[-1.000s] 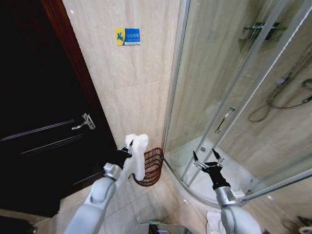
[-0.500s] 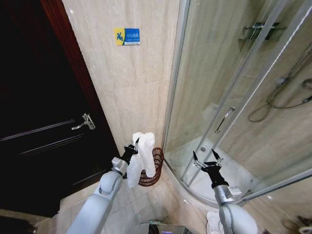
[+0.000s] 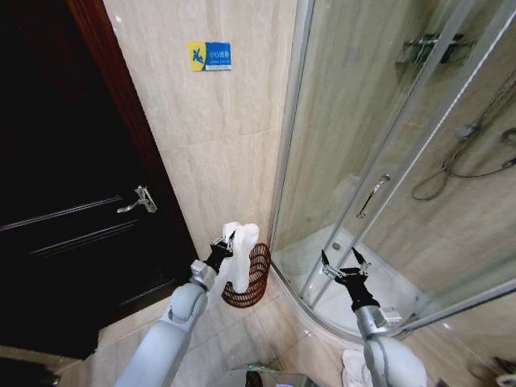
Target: Discard the used towel into the hamper.
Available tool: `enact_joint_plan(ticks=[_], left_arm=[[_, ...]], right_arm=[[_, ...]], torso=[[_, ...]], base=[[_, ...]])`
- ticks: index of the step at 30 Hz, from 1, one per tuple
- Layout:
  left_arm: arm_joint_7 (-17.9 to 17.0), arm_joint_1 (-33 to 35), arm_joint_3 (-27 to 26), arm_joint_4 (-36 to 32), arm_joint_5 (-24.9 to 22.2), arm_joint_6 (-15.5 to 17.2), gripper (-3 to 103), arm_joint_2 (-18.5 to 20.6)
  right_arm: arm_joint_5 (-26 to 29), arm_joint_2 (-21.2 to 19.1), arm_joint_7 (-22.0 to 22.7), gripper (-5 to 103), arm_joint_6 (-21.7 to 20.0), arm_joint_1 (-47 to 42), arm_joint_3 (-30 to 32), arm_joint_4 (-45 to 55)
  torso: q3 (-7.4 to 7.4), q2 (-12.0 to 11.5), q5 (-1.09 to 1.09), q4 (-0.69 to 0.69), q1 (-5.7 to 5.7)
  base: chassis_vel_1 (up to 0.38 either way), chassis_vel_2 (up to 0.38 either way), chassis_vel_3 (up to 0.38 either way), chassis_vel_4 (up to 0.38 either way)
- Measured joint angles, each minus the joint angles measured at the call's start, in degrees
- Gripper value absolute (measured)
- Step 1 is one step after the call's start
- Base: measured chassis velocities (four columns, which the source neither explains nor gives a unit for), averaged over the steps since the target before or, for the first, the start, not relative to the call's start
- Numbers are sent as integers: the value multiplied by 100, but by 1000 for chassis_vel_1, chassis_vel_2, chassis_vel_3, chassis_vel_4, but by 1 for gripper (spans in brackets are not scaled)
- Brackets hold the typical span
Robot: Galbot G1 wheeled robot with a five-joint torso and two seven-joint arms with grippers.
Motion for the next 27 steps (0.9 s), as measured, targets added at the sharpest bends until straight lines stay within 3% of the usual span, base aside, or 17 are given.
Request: enact_joint_plan(ticks=[27], left_arm=[[57, -223, 150, 55, -3, -37, 2, 6]], right_arm=[[-30, 10, -16, 100, 27, 63, -51, -236]], torso=[[-373, -693, 0, 0, -320]], base=[[0, 0, 0, 0]])
